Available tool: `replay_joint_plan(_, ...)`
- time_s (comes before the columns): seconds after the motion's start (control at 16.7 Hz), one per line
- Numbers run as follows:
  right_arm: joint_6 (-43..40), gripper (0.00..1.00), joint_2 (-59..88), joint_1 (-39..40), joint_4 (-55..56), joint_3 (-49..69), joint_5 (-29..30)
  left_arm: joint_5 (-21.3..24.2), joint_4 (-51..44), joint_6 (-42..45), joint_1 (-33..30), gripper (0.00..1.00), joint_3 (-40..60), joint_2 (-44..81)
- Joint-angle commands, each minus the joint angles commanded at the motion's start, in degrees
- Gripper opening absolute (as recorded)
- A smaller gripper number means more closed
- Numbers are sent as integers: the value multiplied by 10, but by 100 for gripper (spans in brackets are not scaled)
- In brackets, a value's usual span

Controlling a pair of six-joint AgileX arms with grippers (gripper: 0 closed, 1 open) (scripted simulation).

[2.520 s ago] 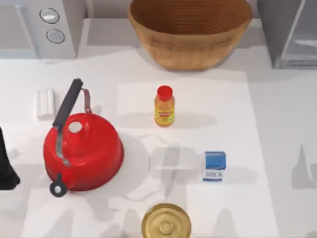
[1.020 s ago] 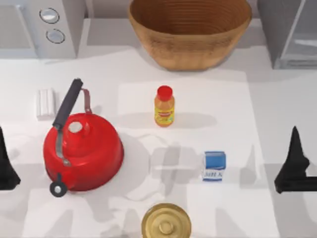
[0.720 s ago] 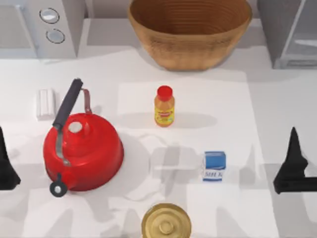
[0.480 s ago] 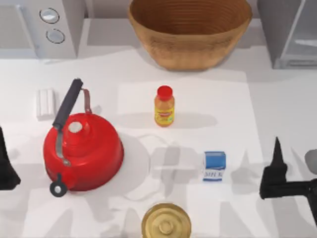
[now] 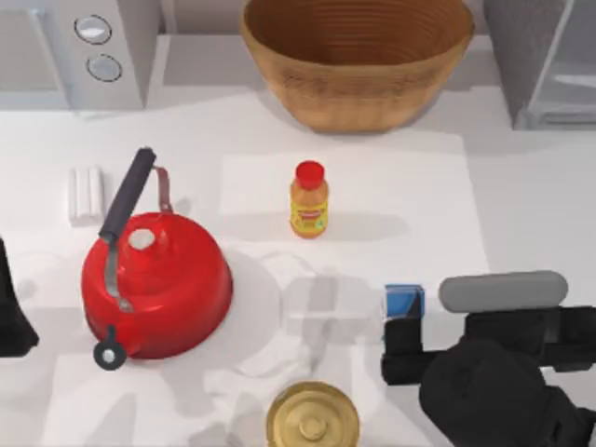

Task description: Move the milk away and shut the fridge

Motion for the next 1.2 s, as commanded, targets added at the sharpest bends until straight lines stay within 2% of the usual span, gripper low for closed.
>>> replay_joint_plan(0.24,110,100,92,24,-63,89,-6,0,0,0,0,100,0,0)
replay_joint_plan(0.42,145,100,120,35,-87,115,-10,0,0,0,0,100,0,0)
replay_joint_plan(0.78,137,100,120,26,-79,115,-14,0,0,0,0,100,0,0)
replay_joint_plan(1.2,74,100,185,-26,27,122,-49,0,0,0,0,100,0,0)
